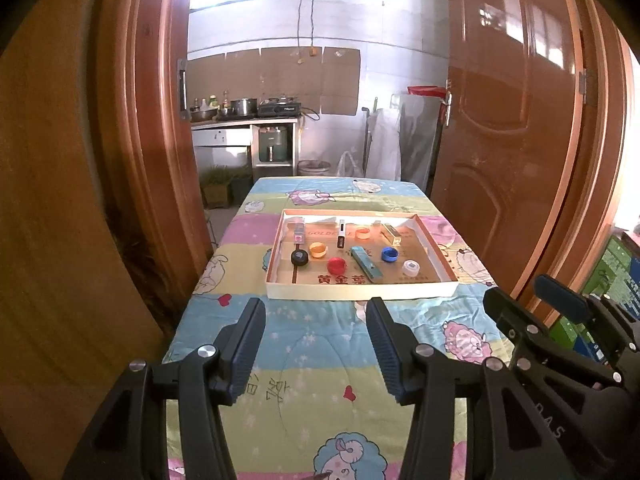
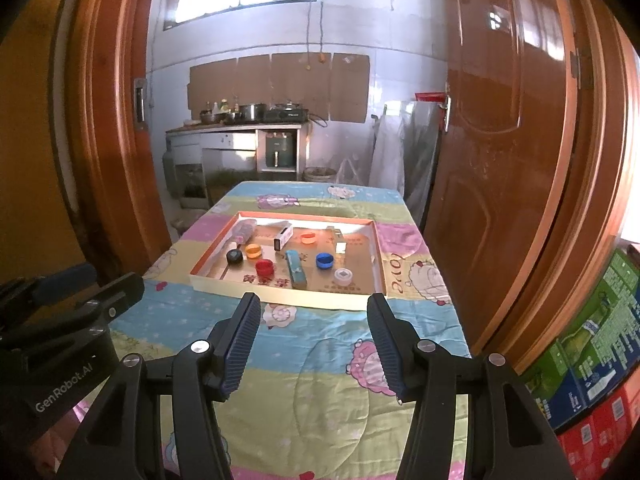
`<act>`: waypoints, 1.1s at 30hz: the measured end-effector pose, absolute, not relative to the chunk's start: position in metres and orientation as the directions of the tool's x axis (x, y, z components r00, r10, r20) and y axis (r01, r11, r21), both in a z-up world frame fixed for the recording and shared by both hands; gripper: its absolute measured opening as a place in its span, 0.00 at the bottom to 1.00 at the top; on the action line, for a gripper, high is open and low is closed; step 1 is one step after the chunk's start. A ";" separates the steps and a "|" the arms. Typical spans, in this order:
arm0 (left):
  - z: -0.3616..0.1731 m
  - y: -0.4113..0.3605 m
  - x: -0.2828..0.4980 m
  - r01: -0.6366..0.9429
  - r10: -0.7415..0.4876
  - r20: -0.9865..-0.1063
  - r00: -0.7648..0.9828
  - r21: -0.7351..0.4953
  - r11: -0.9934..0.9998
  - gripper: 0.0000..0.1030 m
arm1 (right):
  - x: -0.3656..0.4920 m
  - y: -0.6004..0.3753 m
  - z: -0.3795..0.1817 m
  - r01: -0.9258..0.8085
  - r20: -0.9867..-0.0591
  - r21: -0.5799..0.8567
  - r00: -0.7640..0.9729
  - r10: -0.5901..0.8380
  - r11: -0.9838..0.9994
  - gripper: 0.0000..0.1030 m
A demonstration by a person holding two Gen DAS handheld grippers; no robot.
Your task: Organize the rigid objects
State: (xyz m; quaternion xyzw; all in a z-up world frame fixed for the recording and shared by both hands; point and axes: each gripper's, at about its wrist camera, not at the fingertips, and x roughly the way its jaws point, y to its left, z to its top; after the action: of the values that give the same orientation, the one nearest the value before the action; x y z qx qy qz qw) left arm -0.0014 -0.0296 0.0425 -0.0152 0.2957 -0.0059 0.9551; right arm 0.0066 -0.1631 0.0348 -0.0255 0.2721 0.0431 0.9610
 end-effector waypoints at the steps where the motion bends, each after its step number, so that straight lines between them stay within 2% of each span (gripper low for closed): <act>1: 0.043 -0.030 -0.002 0.002 -0.019 -0.564 0.826 -0.031 1.000 0.51 | 0.005 -0.163 0.035 -0.097 -0.524 -0.025 0.849 0.070 0.995 0.56; 33: 0.046 -0.026 -0.006 -0.011 0.006 -0.555 0.832 -0.006 1.000 0.51 | 0.000 -0.157 0.038 -0.108 -0.520 -0.029 0.851 0.078 0.994 0.56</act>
State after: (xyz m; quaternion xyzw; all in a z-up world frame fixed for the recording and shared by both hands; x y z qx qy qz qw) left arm -0.0060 -0.0258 0.0464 -0.0043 0.2897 0.0044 0.9571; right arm -0.0003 -0.1565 0.0379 -0.0285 0.2691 0.0483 0.9615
